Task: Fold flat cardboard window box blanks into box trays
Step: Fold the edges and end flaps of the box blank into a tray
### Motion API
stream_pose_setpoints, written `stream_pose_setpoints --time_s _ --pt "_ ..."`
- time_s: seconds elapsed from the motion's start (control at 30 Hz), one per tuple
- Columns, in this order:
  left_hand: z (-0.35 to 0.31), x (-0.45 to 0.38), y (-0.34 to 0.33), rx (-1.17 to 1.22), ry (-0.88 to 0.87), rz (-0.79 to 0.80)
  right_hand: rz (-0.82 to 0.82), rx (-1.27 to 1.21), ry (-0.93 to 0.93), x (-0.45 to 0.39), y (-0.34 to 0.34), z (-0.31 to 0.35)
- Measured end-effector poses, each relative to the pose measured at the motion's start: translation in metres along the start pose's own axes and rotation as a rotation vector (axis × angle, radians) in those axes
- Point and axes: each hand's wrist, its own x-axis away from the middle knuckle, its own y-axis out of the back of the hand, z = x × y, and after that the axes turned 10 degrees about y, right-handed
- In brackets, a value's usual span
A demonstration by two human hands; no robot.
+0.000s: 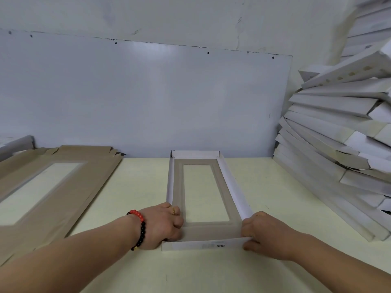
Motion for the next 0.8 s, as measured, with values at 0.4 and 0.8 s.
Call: stream_pose_setpoints --time_s 0.4,0.8 --pt "-0.0062 -0.0062 0.0008 0.072 0.029 0.040 -0.029 -0.056 0.004 0.0040 -0.0010 -0.0055" --pt "-0.0097 -0.0078 0.0052 0.011 0.015 0.044 -0.024 -0.060 -0.020 0.0041 -0.0040 -0.0052"
